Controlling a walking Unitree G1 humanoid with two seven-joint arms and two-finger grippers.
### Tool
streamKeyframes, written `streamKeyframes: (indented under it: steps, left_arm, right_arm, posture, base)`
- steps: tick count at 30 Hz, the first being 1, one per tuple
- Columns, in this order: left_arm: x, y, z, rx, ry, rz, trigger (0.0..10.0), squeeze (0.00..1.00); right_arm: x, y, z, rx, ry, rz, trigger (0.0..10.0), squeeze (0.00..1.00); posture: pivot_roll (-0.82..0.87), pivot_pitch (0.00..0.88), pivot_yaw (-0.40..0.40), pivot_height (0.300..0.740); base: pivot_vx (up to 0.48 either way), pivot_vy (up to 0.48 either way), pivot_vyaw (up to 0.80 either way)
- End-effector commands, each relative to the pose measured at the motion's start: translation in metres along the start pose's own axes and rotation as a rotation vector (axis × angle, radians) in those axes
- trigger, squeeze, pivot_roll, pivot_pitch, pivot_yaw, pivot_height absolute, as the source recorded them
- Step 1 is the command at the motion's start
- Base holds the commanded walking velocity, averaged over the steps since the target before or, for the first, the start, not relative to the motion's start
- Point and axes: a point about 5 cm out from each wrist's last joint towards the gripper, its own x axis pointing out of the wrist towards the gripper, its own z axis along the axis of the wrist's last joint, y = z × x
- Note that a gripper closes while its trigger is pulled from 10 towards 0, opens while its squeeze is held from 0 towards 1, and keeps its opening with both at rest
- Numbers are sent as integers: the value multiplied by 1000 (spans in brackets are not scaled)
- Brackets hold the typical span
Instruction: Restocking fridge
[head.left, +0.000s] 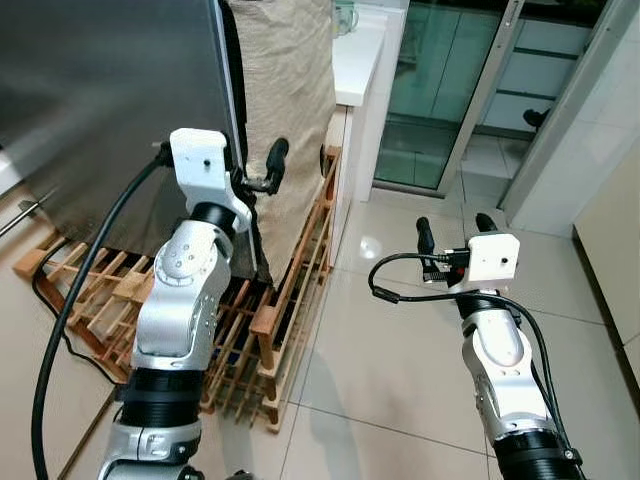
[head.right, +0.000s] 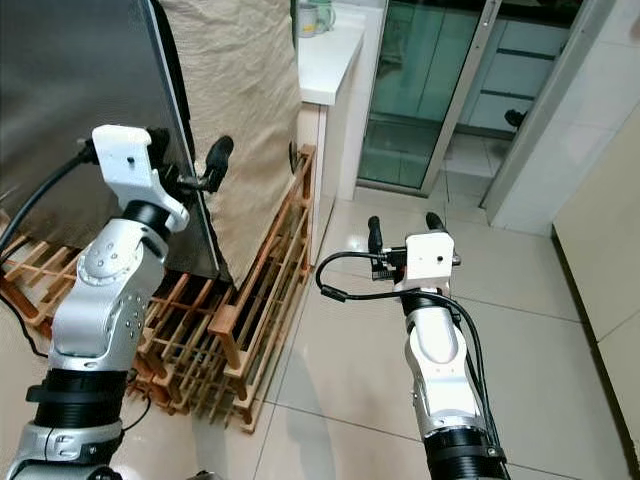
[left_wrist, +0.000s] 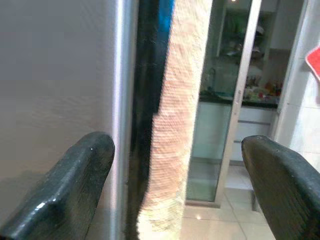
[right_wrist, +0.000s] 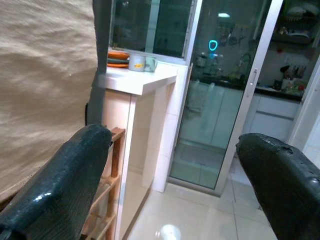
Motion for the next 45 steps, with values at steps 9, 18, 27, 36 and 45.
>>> streamKeyframes:
  steps: [9, 18, 27, 36, 45]
  left_arm:
    - [-3, -7, -9, -81, 74, -72, 10000, 0]
    - [14, -29, -40, -23, 204, -171, 10000, 0]
    - [58, -61, -35, -146, 171, -207, 10000, 0]
    - [29, -188, 2, -485, 87, -1137, 10000, 0]
    - [22, -217, 16, -572, 46, -1262, 10000, 0]
  right_arm:
    - [2, -4, -1, -13, 2, -5, 10000, 0]
    - [7, -1, -2, -7, 5, 6, 10000, 0]
    - [11, 2, 4, 13, -22, 8, 10000, 0]
    - [-16, 15, -10, 112, 111, 252, 10000, 0]
    - [-36, 15, -13, 122, 159, 287, 10000, 0]
  posture:
    - [-87, 0, 10, 740]
    - [-76, 0, -3, 740]
    - [-126, 0, 22, 740]
    - [-187, 0, 54, 740]
    - [-252, 0, 92, 740]
  base:
    - [0, 0, 0]
    - [0, 0, 0]
    - [0, 0, 0]
    - [0, 0, 0]
    - [0, 0, 0]
